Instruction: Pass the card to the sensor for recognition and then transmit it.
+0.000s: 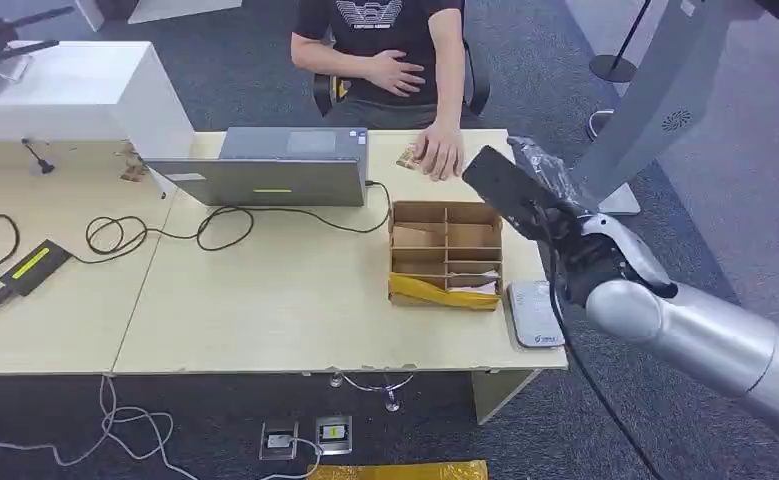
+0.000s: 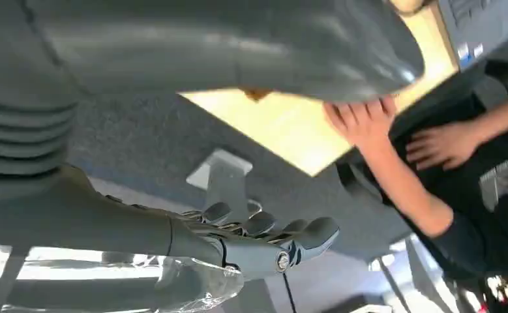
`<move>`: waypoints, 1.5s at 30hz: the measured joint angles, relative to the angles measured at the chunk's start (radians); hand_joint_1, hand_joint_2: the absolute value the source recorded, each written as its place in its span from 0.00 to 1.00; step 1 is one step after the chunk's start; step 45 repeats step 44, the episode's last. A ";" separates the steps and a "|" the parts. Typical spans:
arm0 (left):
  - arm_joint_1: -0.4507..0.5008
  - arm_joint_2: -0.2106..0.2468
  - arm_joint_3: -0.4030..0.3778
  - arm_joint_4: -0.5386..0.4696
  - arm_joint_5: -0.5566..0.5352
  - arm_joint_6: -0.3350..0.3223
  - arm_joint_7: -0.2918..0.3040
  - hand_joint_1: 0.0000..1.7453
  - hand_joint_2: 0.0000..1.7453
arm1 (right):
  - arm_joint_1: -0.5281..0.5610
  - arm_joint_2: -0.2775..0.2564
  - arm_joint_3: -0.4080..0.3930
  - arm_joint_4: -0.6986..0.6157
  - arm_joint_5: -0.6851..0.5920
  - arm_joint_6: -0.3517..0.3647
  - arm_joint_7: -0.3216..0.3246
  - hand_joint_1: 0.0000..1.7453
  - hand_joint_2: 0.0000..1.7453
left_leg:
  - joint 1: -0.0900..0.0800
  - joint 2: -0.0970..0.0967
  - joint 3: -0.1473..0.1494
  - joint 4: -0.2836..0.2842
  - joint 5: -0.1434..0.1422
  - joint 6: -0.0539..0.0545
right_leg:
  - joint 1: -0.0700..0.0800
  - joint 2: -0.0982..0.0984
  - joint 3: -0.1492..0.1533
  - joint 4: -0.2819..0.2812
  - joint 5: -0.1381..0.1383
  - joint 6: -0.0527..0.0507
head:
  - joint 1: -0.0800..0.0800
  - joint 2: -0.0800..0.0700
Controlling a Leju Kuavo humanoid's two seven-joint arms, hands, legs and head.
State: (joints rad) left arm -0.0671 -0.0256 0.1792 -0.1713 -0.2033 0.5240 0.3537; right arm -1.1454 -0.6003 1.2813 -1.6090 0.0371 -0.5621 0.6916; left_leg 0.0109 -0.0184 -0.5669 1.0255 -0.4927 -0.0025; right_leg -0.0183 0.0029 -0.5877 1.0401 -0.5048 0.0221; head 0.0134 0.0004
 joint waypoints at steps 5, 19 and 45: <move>-0.002 -0.016 0.067 0.000 0.106 0.081 -0.030 0.00 0.00 | 0.123 -0.062 0.028 -0.064 0.315 -0.122 0.003 0.00 0.00 | 0.000 -0.001 0.000 0.000 -0.001 0.000 | 0.000 -0.001 0.001 0.000 0.000 0.000 | 0.001 0.000; -0.005 -0.048 0.213 0.000 0.065 0.167 0.024 0.00 0.00 | 0.486 -0.094 -0.109 -0.072 0.761 -0.127 0.006 0.00 1.00 | 0.000 0.000 -0.001 0.000 -0.001 0.000 | 0.000 -0.001 0.001 0.000 0.000 0.000 | 0.001 0.000; -0.014 -0.088 0.322 0.000 -0.343 0.120 0.146 0.00 0.00 | 0.522 0.155 -0.122 0.126 0.700 -0.096 -0.103 0.00 1.00 | 0.000 -0.001 -0.002 0.000 -0.001 0.000 | 0.000 -0.001 0.000 0.000 0.000 0.000 | 0.000 0.000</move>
